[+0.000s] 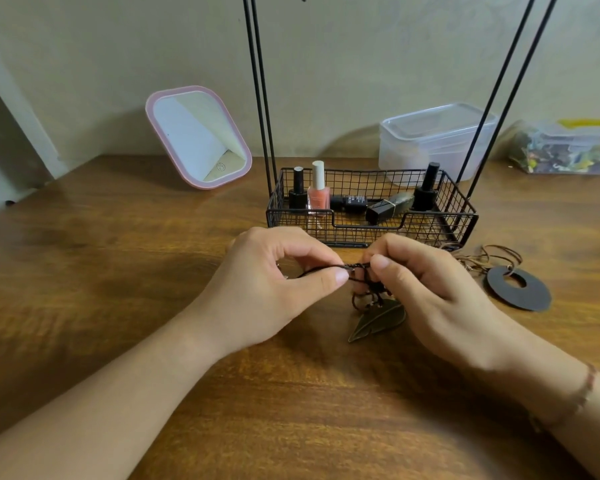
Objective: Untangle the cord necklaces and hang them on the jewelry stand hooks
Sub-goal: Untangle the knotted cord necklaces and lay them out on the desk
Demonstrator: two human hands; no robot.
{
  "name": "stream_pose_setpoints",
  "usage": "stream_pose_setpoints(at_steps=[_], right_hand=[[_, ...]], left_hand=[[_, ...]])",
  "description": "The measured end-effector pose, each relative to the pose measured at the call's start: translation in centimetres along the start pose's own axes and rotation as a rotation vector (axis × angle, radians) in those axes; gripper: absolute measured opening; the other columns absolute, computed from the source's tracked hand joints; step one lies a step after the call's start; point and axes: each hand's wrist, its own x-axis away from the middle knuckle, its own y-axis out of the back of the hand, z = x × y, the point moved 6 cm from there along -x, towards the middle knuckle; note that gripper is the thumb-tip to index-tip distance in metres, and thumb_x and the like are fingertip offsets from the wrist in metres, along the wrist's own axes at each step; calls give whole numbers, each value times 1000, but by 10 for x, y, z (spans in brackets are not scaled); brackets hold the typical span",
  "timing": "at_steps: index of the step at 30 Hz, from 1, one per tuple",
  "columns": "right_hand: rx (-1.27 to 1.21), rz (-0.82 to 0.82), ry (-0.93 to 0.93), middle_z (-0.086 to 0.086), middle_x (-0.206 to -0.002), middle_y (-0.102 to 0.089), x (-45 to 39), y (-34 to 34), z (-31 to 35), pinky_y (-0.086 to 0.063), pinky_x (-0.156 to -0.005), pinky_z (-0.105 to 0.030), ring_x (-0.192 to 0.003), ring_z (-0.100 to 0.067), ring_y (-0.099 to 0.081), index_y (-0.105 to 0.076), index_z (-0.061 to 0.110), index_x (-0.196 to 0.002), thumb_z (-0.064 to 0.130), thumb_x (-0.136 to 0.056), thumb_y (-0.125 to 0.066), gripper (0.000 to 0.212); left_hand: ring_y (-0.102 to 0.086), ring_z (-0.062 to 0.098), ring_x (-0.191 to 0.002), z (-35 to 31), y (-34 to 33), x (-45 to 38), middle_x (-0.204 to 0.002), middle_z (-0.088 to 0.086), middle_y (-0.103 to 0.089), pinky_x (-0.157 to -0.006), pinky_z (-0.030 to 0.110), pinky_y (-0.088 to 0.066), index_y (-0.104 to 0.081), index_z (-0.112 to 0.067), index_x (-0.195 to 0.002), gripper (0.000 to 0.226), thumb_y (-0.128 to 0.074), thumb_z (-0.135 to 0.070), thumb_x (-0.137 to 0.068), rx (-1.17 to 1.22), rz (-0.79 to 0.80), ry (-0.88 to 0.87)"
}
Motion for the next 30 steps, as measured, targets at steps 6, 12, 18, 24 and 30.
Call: stream_pose_setpoints(at_steps=[6, 12, 18, 24, 30], right_hand=[[94, -64, 28, 14, -92, -67, 1, 6, 3, -51, -74, -24, -93, -8, -64, -68, 31, -100, 53, -94, -53, 28], [144, -111, 72, 16, -84, -67, 1, 9, 7, -50, -73, -21, -89, -7, -63, -73, 35, -88, 44, -83, -65, 13], [106, -19, 11, 16, -86, -60, 0, 2, 3, -47, -72, -20, -86, -9, -58, -61, 34, -90, 43, -91, -52, 12], [147, 5, -7, 18, -89, -62, -1, 2, 0, -47, -71, -16, -87, -6, -59, -61, 34, -92, 42, -88, -53, 12], [-81, -14, -8, 11, -78, -60, -2, 4, -2, -48, -60, -26, -67, -11, -55, -62, 23, -91, 35, -95, -50, 18]], left_hand=[[-64, 6, -96, -4, 2, 2, -86, -22, -69, -95, 57, -42, -76, -36, -83, 21, -64, -54, -78, -139, -119, -71], [-61, -1, -99, -4, 0, 2, -90, -27, -67, -106, 56, -29, -72, -41, -80, 18, -61, -55, -77, -177, -118, -62], [-61, 1, -102, -2, -3, 1, -93, -25, -67, -109, 53, -26, -72, -40, -80, 21, -62, -57, -76, -161, -90, -62], [-65, 9, -96, -2, -14, 1, -88, -17, -69, -94, 52, -47, -73, -32, -82, 17, -64, -47, -85, -50, 32, -74], [-61, 2, -100, 0, -9, 2, -89, -24, -67, -106, 57, -30, -71, -36, -79, 20, -60, -52, -81, -187, -71, -97]])
